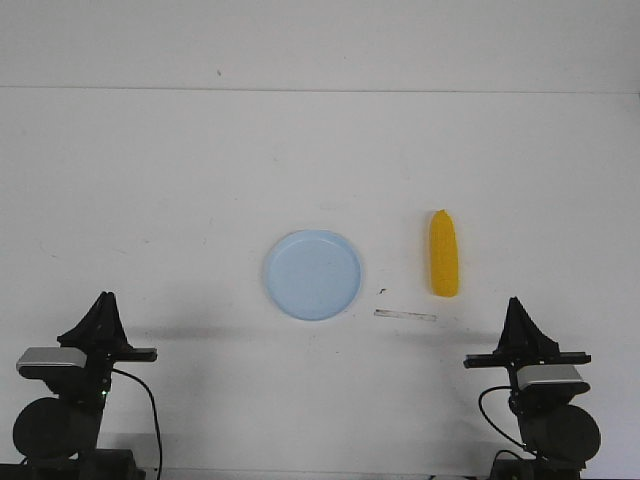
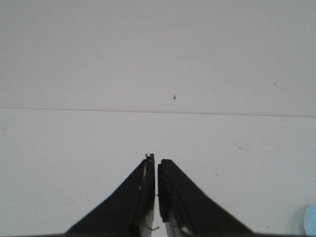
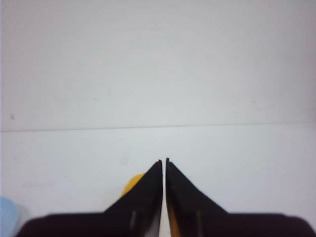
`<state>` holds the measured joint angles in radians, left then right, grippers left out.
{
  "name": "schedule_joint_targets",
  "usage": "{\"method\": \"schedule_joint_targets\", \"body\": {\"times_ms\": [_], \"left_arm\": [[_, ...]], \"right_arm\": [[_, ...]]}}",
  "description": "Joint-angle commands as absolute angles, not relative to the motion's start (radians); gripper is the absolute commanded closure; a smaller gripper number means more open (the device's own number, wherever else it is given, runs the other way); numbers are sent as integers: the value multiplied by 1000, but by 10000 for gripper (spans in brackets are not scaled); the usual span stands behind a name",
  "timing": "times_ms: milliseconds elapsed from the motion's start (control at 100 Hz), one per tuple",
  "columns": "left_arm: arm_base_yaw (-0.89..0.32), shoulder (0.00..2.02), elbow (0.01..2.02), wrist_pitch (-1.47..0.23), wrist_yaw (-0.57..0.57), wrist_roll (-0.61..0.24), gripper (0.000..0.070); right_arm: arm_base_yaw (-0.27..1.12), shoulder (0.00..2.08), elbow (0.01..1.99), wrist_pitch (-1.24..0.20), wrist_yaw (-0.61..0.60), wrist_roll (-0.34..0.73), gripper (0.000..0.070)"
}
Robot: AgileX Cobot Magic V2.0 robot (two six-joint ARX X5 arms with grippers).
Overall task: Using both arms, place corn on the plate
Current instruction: 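Reach the right gripper to the yellow corn and close on it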
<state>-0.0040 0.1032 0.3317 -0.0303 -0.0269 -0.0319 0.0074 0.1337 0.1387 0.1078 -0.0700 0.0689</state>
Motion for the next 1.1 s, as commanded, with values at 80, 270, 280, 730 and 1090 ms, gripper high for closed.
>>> {"method": "schedule_joint_targets", "body": {"times_ms": [80,270,280,730,1090], "left_arm": [[-3,102,338,-17,-29,-19,699],[-3,102,338,-21,-29,-19,699],[-3,102,338,-22,-29,-19,699],[-3,102,338,-25,-29,-19,699],[-3,102,338,-25,-29,-19,699]], "right_arm": [[38,335,249,87,-70,-16,693],[80,659,438,34,-28,-26,693],[82,676,448,30,-27,-23,693],[197,1298,1021,-459,4,143,693],[220,1654,1414,-876,4,265,461]]}}
